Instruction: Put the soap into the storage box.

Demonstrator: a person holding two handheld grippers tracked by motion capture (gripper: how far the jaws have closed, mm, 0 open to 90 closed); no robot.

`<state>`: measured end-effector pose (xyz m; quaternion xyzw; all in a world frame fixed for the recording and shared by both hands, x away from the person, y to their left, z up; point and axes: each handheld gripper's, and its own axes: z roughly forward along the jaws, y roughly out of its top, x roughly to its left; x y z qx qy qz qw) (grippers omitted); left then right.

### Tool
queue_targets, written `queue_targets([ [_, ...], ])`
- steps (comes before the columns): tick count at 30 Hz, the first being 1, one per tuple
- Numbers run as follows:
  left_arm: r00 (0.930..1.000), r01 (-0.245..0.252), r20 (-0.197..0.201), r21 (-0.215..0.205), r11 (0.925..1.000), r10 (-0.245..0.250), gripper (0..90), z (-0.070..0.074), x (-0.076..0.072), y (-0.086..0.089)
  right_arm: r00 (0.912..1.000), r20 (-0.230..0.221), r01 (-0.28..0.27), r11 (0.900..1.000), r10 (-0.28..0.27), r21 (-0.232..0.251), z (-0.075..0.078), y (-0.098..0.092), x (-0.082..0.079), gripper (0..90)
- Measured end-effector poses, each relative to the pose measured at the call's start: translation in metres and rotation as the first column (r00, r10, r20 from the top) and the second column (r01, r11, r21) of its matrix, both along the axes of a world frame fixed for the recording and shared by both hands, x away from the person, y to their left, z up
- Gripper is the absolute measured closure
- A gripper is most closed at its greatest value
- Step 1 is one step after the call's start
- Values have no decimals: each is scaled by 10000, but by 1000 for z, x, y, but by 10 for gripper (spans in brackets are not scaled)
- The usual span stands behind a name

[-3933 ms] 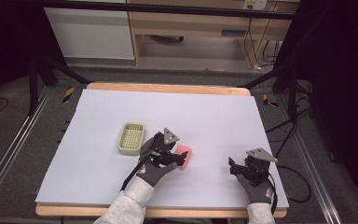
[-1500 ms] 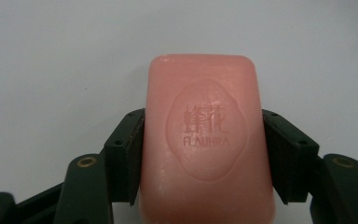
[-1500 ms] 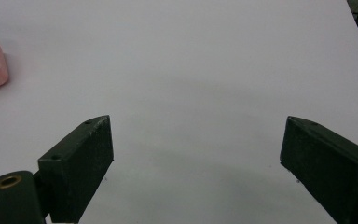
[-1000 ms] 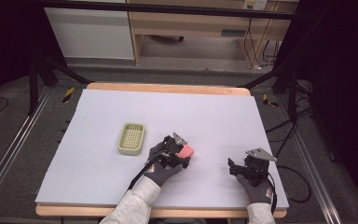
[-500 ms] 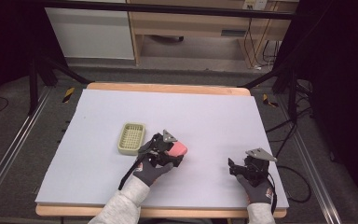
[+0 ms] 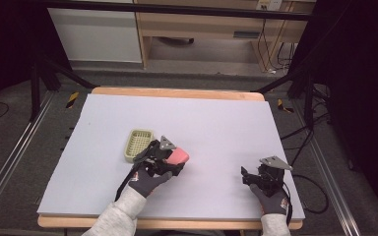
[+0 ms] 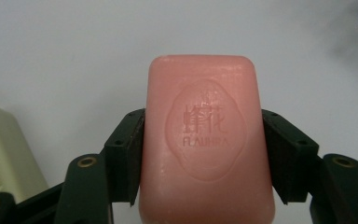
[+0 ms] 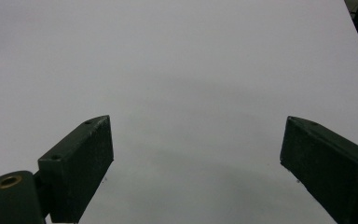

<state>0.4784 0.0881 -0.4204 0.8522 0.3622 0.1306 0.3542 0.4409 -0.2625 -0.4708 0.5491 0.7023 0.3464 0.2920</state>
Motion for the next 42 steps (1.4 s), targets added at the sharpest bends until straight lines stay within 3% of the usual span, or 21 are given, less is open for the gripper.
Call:
queue_targets([
  [16,9967,-704,363,-451,9965,720,373,12,-5,40,10000,41,-76,9999,77,-117,1,2,-1,97],
  [25,9928,-1114,400,-429,9928,1131,373,10,3,51,9997,59,-235,9995,237,-188,1,5,-2,97],
  [31,9874,-1496,435,-606,9869,1523,373,11,9,61,9996,24,-287,9992,288,-289,1,7,-1,97],
  [42,9796,-1955,364,-535,9792,1976,373,7,20,73,9994,-13,-348,9990,347,-266,1,9,-1,97],
])
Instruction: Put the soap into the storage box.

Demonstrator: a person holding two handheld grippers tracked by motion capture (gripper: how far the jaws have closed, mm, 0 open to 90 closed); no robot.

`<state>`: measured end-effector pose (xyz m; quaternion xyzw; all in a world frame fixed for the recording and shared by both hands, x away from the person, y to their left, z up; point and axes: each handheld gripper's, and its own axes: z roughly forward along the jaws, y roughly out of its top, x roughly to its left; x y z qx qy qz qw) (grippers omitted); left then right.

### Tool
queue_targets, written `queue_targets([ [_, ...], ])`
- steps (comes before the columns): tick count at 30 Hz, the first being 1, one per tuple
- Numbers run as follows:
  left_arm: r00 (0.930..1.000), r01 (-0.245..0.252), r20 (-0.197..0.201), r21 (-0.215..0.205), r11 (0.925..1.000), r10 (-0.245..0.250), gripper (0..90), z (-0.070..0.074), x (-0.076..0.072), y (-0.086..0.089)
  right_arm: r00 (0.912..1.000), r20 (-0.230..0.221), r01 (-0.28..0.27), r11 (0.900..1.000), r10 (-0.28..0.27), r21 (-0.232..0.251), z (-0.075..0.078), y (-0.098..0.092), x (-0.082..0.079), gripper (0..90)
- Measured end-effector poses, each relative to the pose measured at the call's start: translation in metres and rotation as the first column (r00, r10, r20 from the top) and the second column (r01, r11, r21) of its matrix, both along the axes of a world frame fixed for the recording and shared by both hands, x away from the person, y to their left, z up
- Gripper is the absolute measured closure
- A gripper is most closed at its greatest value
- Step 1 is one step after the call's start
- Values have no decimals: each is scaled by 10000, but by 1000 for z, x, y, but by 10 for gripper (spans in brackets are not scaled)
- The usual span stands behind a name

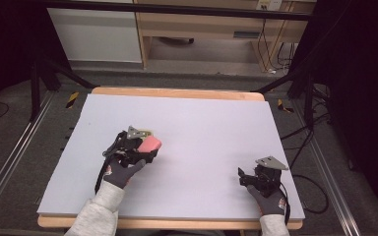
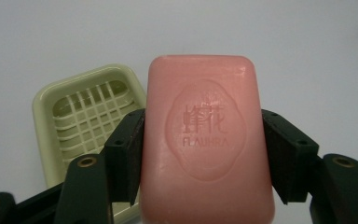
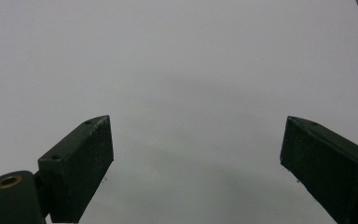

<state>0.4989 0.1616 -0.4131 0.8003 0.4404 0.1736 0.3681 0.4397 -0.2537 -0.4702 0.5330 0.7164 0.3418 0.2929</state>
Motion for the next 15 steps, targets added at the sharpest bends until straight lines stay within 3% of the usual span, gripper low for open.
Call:
queue_targets([
  [15,9982,-592,-34,-2,9982,592,373,-2,14,18,10000,8,43,10000,-43,23,0,0,1,97],
])
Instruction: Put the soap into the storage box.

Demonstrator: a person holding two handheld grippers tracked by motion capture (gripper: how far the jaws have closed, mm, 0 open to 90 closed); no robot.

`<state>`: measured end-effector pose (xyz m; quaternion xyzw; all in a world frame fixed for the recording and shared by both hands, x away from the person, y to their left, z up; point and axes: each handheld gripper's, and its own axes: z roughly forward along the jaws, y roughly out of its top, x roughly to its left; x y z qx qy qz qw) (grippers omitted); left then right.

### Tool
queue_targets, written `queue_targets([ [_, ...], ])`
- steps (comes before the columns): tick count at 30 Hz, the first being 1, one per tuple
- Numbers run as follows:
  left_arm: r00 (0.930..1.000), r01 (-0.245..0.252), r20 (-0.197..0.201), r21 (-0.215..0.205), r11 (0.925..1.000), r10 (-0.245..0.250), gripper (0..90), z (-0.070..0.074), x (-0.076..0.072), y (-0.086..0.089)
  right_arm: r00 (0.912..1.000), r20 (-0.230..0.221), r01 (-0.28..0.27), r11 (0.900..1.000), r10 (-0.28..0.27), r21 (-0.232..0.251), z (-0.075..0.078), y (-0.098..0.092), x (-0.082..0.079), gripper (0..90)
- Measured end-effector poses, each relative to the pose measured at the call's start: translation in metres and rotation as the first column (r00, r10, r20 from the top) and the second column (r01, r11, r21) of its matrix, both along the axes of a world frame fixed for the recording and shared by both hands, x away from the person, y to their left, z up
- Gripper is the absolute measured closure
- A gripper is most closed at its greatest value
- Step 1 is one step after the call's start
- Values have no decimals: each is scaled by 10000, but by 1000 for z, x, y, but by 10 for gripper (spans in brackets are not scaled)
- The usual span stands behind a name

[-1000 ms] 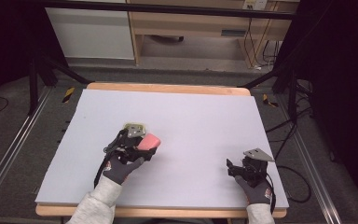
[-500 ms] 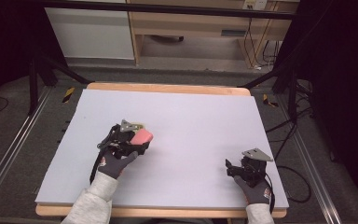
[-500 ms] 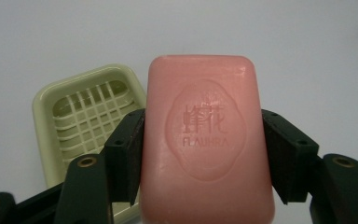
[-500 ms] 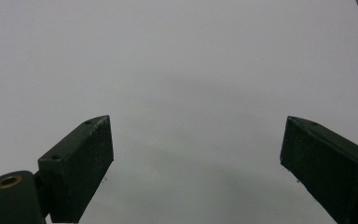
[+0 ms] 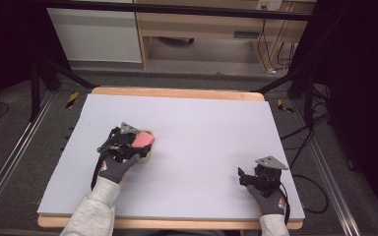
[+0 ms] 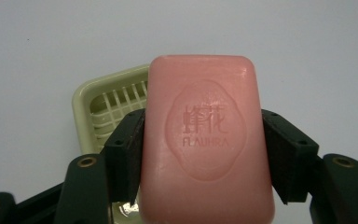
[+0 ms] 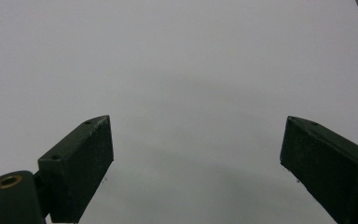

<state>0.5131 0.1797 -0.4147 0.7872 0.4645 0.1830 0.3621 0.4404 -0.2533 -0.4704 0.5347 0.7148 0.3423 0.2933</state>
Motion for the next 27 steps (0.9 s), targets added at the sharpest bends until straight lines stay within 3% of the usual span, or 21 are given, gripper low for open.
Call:
queue_targets([
  [9,9996,-294,44,125,9995,293,373,-4,7,6,10000,13,11,10000,-11,-38,0,0,1,97],
  [27,9973,-665,-284,202,9976,671,373,-18,22,10,10000,-45,37,10000,-37,-71,-1,2,2,97],
])
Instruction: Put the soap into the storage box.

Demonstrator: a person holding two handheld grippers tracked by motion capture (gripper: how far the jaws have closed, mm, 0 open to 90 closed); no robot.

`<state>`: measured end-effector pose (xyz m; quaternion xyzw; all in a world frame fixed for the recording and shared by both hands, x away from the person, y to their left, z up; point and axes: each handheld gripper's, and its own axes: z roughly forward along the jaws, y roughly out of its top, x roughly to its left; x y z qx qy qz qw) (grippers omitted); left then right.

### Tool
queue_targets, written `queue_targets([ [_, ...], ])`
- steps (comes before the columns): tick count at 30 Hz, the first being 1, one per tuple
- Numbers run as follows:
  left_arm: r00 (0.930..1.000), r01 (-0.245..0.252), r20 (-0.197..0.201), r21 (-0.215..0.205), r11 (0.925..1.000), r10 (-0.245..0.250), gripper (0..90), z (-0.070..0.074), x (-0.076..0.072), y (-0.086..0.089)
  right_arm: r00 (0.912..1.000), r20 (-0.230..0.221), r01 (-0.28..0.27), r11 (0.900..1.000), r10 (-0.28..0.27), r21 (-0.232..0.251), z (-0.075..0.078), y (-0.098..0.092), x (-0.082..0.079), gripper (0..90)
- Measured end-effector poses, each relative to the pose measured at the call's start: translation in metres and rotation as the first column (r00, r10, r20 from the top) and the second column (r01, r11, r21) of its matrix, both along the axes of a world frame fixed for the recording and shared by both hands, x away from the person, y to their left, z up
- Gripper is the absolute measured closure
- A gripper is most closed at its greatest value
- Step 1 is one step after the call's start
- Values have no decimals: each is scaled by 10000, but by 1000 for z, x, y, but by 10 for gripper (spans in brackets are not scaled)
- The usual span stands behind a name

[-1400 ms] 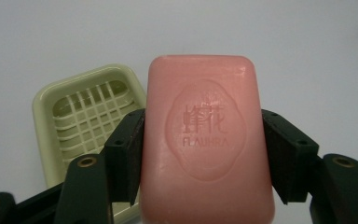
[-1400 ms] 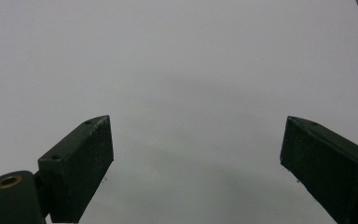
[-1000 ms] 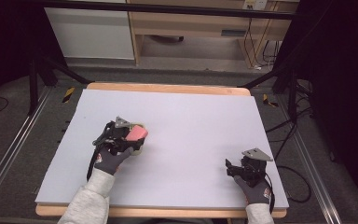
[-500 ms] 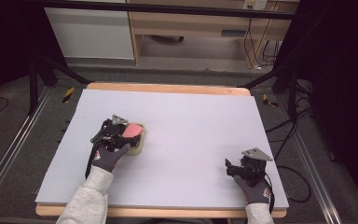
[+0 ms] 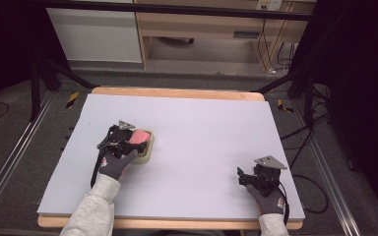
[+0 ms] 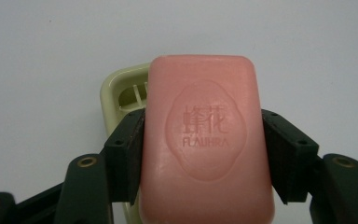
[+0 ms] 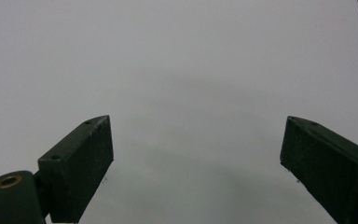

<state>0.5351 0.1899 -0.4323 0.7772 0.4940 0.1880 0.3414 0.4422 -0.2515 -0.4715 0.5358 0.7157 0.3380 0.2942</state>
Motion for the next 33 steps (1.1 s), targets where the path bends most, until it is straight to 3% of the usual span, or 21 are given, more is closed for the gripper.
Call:
queue_targets([
  [20,9994,-21,-354,298,9996,32,373,-13,5,-3,10000,-15,3,10000,-3,-19,0,0,0,97],
  [33,9990,-278,-344,448,9986,294,372,-17,6,-2,10000,-44,-18,10000,18,-26,0,0,0,97],
])
